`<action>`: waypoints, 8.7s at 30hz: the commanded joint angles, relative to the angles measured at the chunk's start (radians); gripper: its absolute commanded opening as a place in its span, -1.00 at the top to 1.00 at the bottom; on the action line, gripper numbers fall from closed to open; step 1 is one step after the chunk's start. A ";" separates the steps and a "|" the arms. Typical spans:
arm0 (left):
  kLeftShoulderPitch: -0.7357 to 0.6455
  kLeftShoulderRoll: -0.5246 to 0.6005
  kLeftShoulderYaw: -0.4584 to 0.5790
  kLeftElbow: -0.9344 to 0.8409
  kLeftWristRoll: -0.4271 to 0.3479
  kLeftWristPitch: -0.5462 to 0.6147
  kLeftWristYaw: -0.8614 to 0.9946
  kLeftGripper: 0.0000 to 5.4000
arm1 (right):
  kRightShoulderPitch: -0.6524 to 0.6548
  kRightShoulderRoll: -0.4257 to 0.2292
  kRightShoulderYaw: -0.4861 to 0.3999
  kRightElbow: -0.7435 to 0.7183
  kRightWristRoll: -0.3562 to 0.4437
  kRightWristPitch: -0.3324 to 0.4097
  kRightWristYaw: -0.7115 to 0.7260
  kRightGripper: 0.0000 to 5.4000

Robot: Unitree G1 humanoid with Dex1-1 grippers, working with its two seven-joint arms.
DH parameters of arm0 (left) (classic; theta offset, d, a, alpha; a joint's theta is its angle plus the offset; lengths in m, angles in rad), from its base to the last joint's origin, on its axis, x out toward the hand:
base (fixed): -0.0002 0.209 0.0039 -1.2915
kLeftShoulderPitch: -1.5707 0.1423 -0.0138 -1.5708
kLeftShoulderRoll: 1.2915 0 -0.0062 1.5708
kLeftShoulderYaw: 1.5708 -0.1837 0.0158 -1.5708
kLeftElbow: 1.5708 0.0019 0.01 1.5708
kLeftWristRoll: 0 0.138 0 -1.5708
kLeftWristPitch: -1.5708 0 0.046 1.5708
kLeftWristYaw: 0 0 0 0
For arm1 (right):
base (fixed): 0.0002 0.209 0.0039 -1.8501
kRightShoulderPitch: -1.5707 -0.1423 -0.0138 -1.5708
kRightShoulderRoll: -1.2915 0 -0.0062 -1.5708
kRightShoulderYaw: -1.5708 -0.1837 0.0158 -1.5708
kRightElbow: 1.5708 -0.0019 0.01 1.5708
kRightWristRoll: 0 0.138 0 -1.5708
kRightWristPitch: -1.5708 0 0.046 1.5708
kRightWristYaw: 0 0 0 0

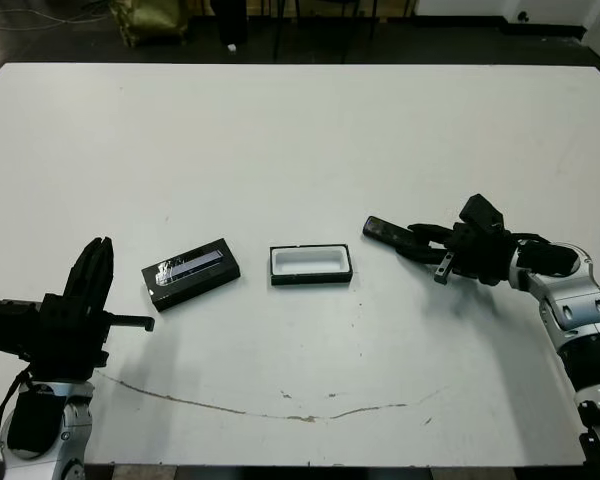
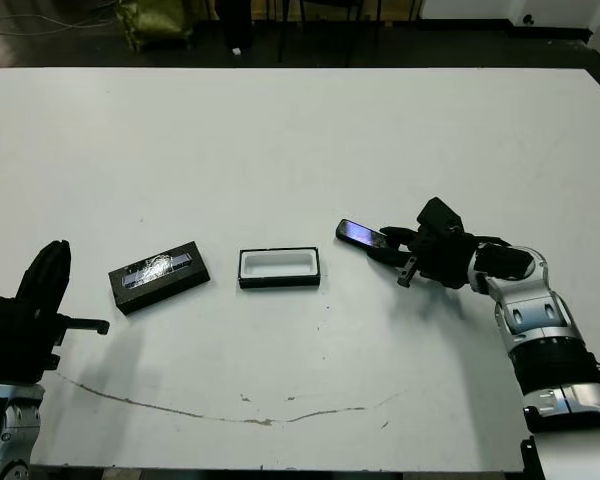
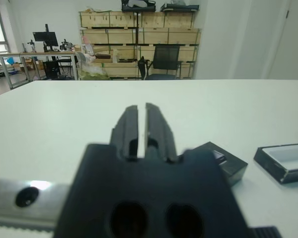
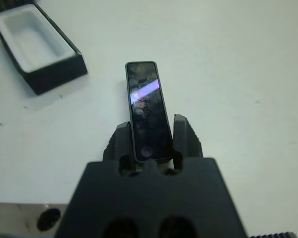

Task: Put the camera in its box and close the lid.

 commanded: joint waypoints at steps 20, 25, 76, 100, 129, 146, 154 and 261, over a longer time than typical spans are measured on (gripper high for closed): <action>0.054 -0.019 -0.027 -0.023 0.014 0.015 0.030 1.00 | -0.311 0.040 0.096 -0.053 0.076 0.234 0.283 0.87; 0.060 -0.027 -0.027 -0.021 0.018 0.004 0.036 1.00 | -0.345 0.086 0.157 -0.059 0.057 0.313 0.298 0.87; 0.078 -0.031 -0.033 -0.027 0.000 0.008 0.019 1.00 | -0.253 0.118 0.292 -0.140 -0.094 0.285 0.266 0.87; 0.081 -0.027 -0.038 -0.032 -0.008 0.022 0.017 1.00 | -0.277 0.127 0.281 -0.118 -0.101 0.256 0.270 0.87; 0.080 -0.026 -0.043 -0.059 0.006 0.058 0.032 1.00 | -0.322 0.104 0.276 -0.087 -0.126 0.272 0.305 0.87; 0.082 -0.028 -0.043 -0.048 0.006 0.034 0.025 1.00 | -0.316 0.105 0.297 -0.087 -0.152 0.257 0.305 0.87; 0.080 -0.027 -0.042 -0.046 -0.003 0.035 0.019 1.00 | -0.315 0.106 0.302 -0.090 -0.162 0.263 0.303 0.87; 0.101 -0.043 -0.060 -0.029 -0.020 0.006 0.015 1.00 | -0.316 0.116 0.277 -0.137 -0.158 0.261 0.281 -0.99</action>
